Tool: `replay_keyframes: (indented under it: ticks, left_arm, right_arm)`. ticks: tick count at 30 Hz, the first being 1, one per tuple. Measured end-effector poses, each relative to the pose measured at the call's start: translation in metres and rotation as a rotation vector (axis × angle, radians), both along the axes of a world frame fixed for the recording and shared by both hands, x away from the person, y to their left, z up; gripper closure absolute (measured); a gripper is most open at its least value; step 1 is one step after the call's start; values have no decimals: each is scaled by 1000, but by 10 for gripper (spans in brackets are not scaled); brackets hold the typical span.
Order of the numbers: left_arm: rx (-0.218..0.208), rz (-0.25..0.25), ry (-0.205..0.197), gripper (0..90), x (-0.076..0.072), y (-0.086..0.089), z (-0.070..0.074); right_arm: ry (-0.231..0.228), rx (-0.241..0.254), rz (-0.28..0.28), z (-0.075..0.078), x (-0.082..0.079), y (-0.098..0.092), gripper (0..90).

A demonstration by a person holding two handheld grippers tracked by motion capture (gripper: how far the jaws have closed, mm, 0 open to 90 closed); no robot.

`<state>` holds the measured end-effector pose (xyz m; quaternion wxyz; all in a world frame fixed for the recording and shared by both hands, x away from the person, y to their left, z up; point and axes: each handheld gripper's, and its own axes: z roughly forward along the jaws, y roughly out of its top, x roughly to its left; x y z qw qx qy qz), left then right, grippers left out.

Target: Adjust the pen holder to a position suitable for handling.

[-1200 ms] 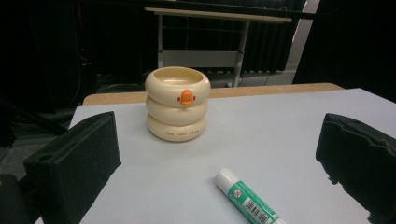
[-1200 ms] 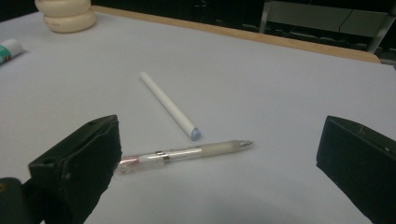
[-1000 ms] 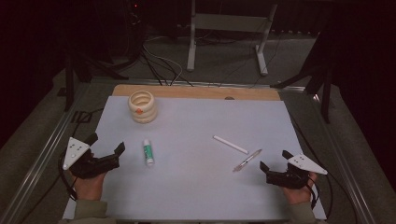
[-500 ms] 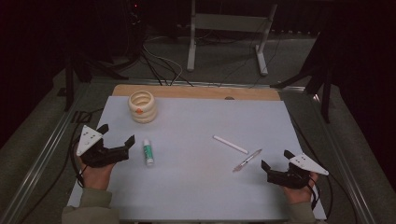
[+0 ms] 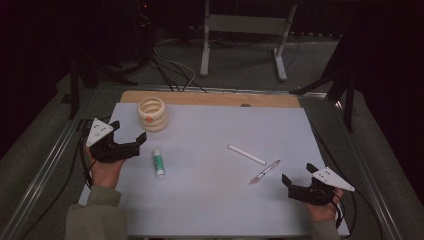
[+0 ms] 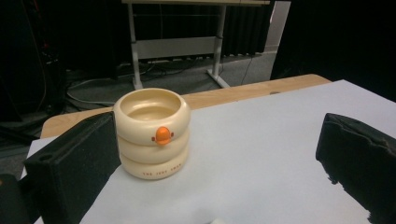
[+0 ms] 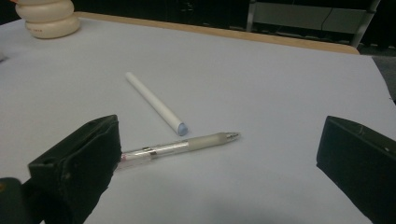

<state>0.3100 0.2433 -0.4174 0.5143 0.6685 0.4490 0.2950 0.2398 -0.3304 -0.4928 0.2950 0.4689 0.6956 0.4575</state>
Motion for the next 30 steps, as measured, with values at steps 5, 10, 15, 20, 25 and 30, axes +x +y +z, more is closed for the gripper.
replay_keyframes:
  ticks: [5,10,15,20,25,30]
  left_arm:
    - [2,-3,10,0,12,1,2]
    - [3,-9,17,0,25,1,0]
    - [3,-2,25,0,36,1,-3]
    - [21,-13,34,0,47,1,-4]
    - [26,-16,27,0,56,1,-2]
    - [25,-27,41,0,68,0,0]
  right_arm:
    - [2,4,-1,1,-2,0,0]
    - [-4,3,5,1,-2,1,0]
    - [-4,0,13,0,-1,1,0]
    - [-7,-2,20,0,1,3,0]
    - [-20,3,28,2,1,5,0]
    - [-31,-2,43,1,2,7,0]
